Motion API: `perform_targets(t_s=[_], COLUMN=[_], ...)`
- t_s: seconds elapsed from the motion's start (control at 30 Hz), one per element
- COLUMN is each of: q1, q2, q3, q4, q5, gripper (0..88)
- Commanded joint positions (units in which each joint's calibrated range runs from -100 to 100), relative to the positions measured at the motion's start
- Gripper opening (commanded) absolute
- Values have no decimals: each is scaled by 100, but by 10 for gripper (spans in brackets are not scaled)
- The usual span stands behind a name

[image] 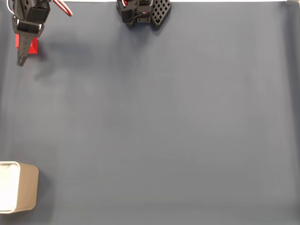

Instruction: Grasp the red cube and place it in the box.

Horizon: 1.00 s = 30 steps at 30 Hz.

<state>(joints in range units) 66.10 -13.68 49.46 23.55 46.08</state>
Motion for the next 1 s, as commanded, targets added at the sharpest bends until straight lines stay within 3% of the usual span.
perform_targets(t_s=[0.0, 0.53, 0.97], q1=[-33, 2, 17], q2=[-1, -36, -157], q3=[-73, 218, 392], q4=[-101, -355, -166], q5=[39, 166, 518], gripper=[367, 311, 37])
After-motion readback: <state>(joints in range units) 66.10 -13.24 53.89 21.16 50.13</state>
